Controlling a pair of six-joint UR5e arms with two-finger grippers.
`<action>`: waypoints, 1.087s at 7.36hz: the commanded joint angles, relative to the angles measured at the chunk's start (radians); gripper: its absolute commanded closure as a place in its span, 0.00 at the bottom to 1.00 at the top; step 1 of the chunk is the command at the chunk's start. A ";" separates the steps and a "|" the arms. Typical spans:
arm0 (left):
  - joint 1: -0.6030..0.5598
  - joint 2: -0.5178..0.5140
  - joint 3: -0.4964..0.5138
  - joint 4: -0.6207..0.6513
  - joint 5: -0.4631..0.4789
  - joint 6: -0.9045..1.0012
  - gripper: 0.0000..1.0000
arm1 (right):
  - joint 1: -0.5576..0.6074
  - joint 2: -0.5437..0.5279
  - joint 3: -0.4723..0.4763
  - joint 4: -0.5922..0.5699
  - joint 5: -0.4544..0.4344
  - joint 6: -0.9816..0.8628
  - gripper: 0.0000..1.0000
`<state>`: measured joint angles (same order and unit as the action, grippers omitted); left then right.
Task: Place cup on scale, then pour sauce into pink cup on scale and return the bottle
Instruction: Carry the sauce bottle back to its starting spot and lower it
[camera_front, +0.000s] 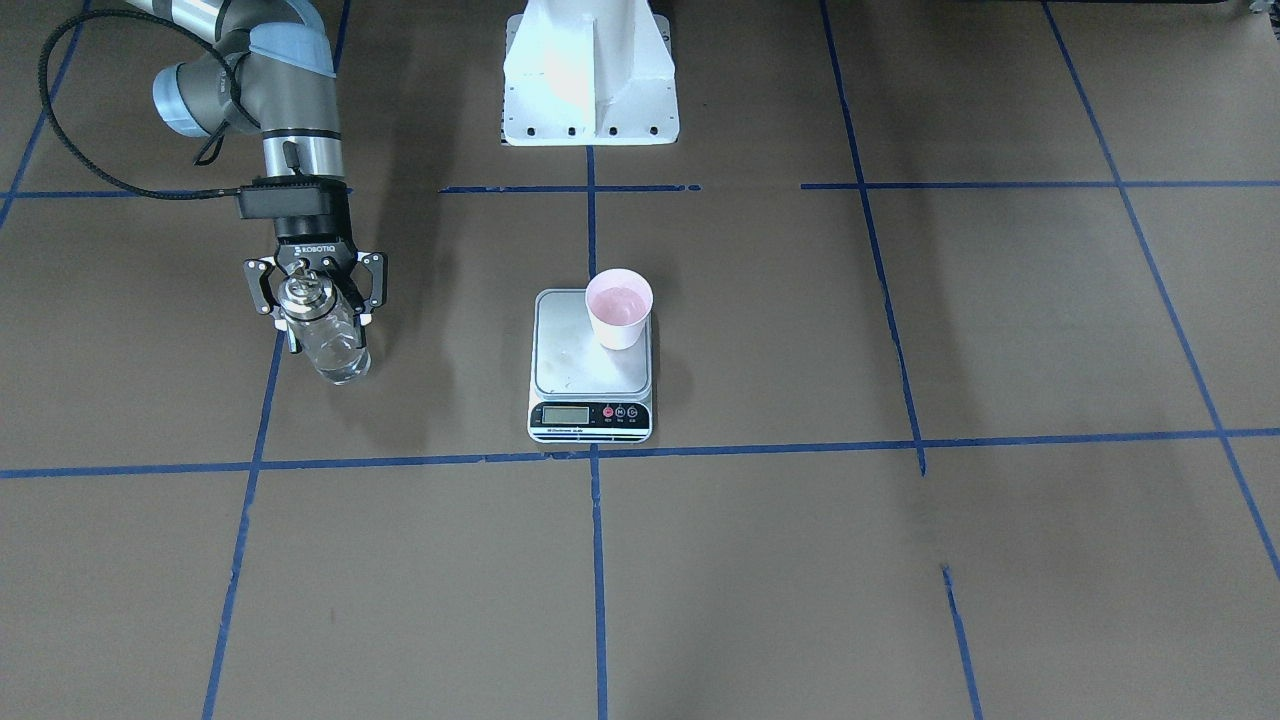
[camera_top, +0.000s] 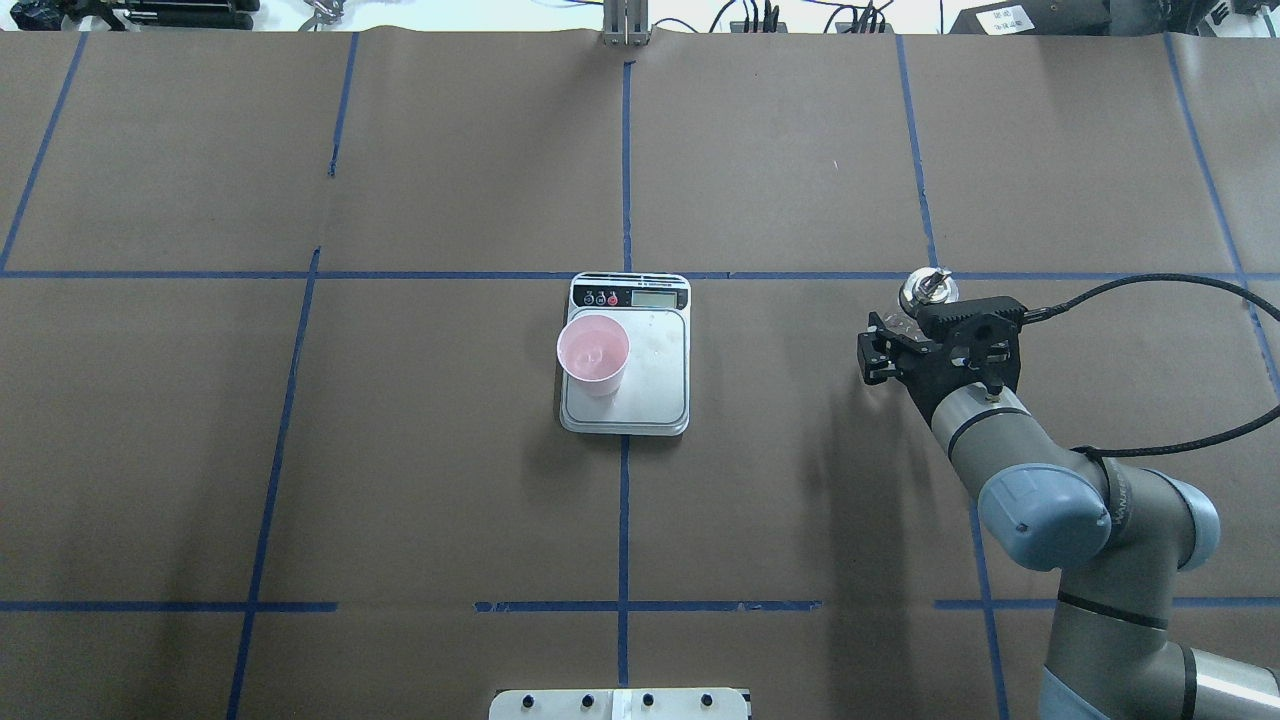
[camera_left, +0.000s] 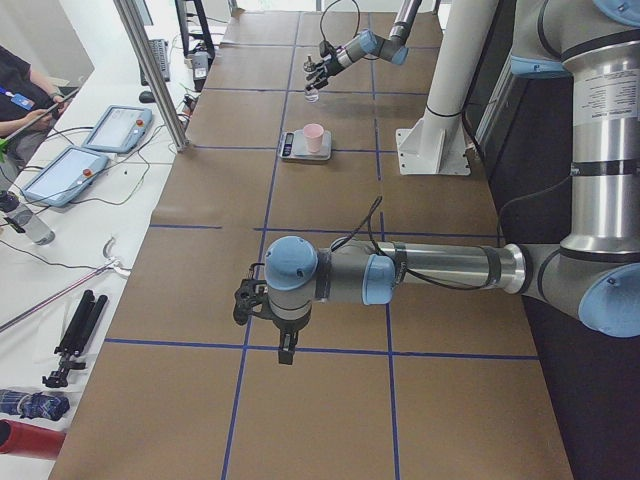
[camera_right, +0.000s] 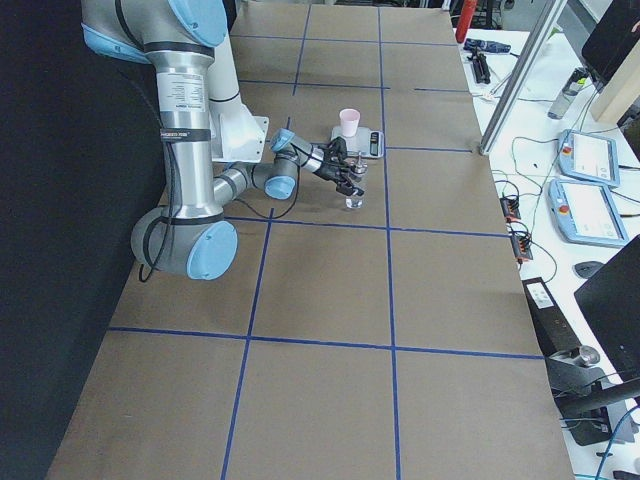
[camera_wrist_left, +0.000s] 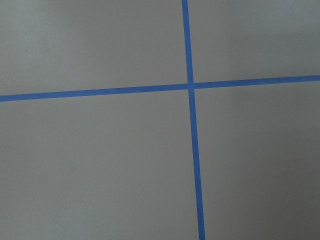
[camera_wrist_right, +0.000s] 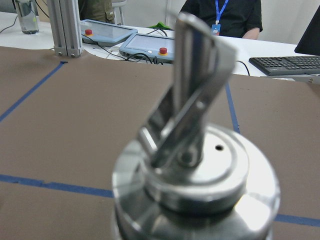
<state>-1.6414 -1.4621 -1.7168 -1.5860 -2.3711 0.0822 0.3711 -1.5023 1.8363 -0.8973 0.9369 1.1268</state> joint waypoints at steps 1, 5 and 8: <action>0.002 -0.001 -0.001 -0.002 0.000 0.001 0.00 | 0.012 -0.010 0.001 0.000 0.019 0.066 1.00; 0.002 -0.006 -0.001 -0.005 0.000 -0.001 0.00 | 0.017 -0.036 0.000 0.000 0.019 0.097 1.00; 0.002 -0.014 -0.001 -0.005 0.000 -0.001 0.00 | 0.017 -0.052 0.001 0.001 0.019 0.097 1.00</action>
<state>-1.6398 -1.4727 -1.7186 -1.5907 -2.3715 0.0813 0.3880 -1.5511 1.8375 -0.8960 0.9557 1.2240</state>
